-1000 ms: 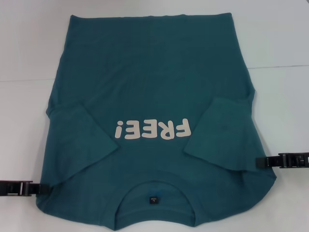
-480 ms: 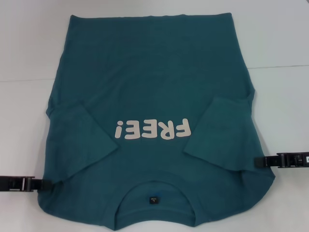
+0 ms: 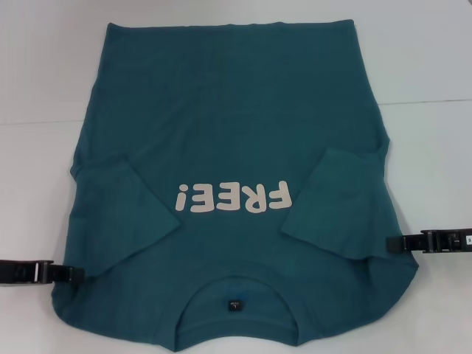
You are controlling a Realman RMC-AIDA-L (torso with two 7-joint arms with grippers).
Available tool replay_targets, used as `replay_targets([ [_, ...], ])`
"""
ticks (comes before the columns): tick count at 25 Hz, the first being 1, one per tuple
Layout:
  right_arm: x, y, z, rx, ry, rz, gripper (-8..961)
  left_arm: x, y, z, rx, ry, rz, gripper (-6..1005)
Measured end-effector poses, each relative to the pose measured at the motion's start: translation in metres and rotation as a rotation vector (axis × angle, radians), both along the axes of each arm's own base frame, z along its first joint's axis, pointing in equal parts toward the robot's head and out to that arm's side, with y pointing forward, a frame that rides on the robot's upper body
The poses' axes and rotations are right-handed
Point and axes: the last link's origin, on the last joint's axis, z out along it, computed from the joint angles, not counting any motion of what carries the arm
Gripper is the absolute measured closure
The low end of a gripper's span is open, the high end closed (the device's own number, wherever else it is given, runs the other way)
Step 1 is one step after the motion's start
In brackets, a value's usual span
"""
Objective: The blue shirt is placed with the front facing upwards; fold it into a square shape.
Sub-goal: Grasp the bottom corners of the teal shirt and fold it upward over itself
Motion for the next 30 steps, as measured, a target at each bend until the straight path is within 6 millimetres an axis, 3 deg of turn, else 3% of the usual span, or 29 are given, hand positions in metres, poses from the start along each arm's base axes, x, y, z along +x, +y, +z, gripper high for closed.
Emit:
replay_targets([
  [8, -0.0024, 0.0027, 0.0001, 0.002, 0.0, 0.007, 915, -0.0021, -0.0011, -0.0001, 0.002, -0.004, 0.023, 607],
  [13, -0.0035, 0.0041, 0.0001, 0.002, -0.002, 0.01, 916, -0.0025, -0.0007, 0.0008, 0.007, -0.005, 0.026, 362],
  [24, -0.0045, 0.0056, 0.0003, 0.004, -0.004, 0.013, 914, -0.0016, 0.0006, 0.0004, 0.004, -0.007, 0.042, 235],
  [30, -0.0056, 0.0072, 0.0002, 0.004, -0.007, 0.017, 914, -0.0042, 0.0013, 0.0007, 0.007, 0.011, 0.067, 116],
])
